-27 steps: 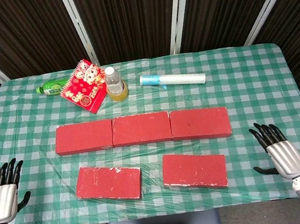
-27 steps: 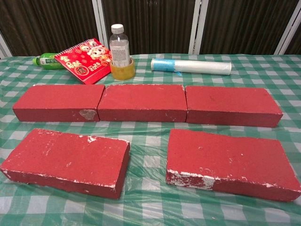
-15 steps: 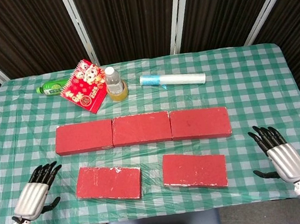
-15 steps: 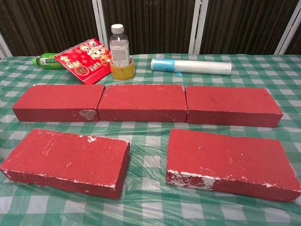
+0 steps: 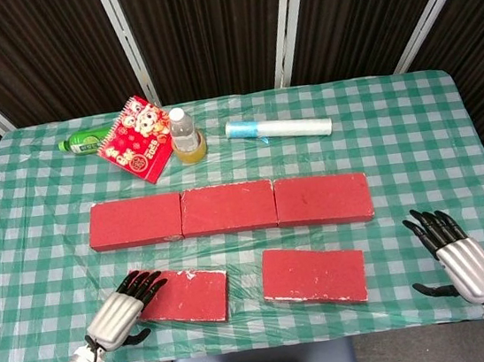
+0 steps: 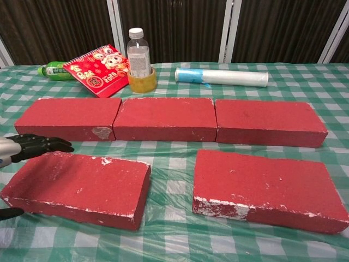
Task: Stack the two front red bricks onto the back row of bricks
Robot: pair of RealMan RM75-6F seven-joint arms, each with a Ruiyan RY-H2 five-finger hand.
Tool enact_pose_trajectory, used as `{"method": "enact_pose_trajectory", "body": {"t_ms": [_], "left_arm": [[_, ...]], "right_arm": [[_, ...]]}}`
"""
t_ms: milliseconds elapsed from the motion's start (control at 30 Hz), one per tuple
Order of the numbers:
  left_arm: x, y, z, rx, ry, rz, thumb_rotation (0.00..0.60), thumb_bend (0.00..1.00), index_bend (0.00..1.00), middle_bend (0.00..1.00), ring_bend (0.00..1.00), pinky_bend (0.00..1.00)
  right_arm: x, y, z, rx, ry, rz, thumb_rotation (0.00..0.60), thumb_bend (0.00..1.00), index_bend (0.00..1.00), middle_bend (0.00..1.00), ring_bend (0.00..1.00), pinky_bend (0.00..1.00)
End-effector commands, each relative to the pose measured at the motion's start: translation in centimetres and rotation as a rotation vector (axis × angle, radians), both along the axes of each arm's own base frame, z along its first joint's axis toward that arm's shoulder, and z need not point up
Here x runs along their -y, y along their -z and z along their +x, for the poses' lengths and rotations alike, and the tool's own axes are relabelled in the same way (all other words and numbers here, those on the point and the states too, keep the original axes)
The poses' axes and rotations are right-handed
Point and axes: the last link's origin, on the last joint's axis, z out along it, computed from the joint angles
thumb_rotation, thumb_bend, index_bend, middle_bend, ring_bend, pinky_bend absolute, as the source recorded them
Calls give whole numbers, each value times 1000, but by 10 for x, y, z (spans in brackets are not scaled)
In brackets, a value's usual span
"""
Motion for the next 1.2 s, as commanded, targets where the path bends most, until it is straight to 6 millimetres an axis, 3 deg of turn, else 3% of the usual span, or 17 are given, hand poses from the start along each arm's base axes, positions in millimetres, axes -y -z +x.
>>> {"method": "enact_pose_trajectory", "body": {"t_ms": [33, 1000, 1200], "left_arm": [[-5, 10, 5, 4, 15, -26, 600, 263, 0, 0, 0, 2], [-42, 29, 9, -22, 35, -142, 600, 260, 0, 0, 0, 6], [-47, 28, 7, -25, 13, -152, 600, 256, 0, 3, 4, 94]], "right_arm": [[0, 0, 0, 1, 0, 0, 600, 154, 0, 0, 0, 0], [4, 6, -1, -19, 27, 12, 600, 154, 0, 0, 0, 0], [5, 8, -1, -26, 31, 13, 600, 154, 0, 0, 0, 0]]}}
